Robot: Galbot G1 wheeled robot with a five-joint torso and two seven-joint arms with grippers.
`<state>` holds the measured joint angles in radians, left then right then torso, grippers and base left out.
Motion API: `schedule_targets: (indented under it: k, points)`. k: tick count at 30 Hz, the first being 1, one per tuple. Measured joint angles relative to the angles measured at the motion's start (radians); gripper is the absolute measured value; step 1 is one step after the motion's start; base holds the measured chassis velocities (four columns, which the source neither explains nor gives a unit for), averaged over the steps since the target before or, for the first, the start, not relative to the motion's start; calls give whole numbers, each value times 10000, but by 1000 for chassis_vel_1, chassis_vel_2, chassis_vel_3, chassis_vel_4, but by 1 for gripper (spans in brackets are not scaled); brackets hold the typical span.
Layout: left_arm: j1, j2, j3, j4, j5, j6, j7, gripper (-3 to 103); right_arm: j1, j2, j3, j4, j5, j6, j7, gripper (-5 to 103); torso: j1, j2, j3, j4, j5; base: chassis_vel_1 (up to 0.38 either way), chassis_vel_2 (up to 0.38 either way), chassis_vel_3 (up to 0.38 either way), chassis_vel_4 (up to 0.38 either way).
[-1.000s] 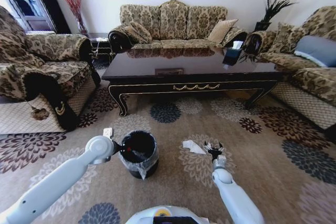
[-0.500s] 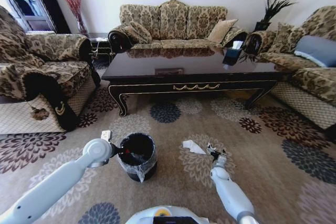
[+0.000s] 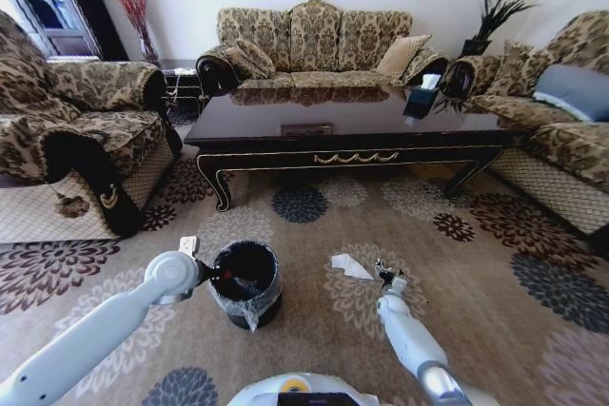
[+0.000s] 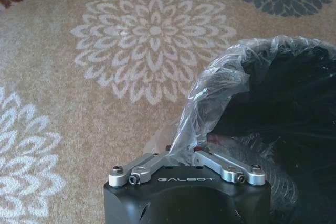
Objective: Move to the front of the table and pick up the trash from the floor, then place it into the trash bin.
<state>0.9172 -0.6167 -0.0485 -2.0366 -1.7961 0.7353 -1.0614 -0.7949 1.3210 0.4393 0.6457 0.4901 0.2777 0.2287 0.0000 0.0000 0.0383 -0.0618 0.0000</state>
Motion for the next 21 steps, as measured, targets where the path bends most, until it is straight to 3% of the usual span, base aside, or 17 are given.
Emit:
schedule_targets:
  k: [1, 2, 3, 4, 7, 8, 10, 11, 13, 16, 20, 21]
  points:
    - [0, 6, -8, -1, 2, 0, 1, 0, 35, 20, 13, -87, -5, 26, -72, 79, 0, 0, 0, 0, 0, 0, 0, 0, 0]
    - [5, 11, -16, -9, 3, 0, 1, 0, 84, 36, 34, -154, -2, 33, -85, 68, 0, 0, 0, -3, 0, 0, 0, 0, 0]
    - [18, 18, -18, -24, 5, 0, 2, 0, 141, 51, 50, -213, 19, 35, -87, 68, 0, 0, 0, -3, 1, 0, 0, 0, 0]
    - [50, 20, -20, -58, 11, 0, 2, 0, 219, 66, 65, -283, 59, 35, -89, 57, 0, 0, 0, -2, 0, 0, 0, 0, 0]
    - [115, 19, -35, -100, 14, 0, 6, 0, 272, 69, 71, -365, 100, 35, -112, 57, 0, 0, -1, 1, -1, 0, 0, 0, 0]
    - [149, 18, -46, -111, 27, 0, 5, 0, 284, 68, 71, -414, 105, 36, -137, 47, 0, 0, 0, 1, 0, 0, 0, 0, 0]
    - [176, 16, -58, -127, 37, 0, 5, 0, 294, 67, 72, -466, 121, 35, -149, 47, 0, 0, 0, 0, 1, 0, 0, 0, 0]
    - [202, 12, -71, -147, 41, 0, 5, 0, 317, 65, 83, -545, 148, 36, -152, 36, 0, 0, -1, -1, 0, 0, 0, 0, 0]
    - [213, 11, -78, -161, 43, 0, 5, 0, 329, 65, 90, -601, 157, 46, -154, 36, 0, 0, 0, -2, 0, 0, 0, 0, 0]
    - [206, 5, -81, -200, 45, 0, 5, 0, 315, 68, 98, -654, 195, 69, -188, 14, 0, 0, 0, 0, 0, 0, 0, 0, 0]
    - [182, -4, -81, -217, 47, 0, 5, 0, 212, 96, 105, -592, 221, 81, -191, 8, 0, 0, 0, -1, 2, 0, 0, 0, 0]
    - [182, -6, -81, -220, 46, 0, 5, 0, 187, 99, 106, -559, 222, 81, -191, 2, 0, 0, -1, -1, 1, 0, 0, 0, 0]
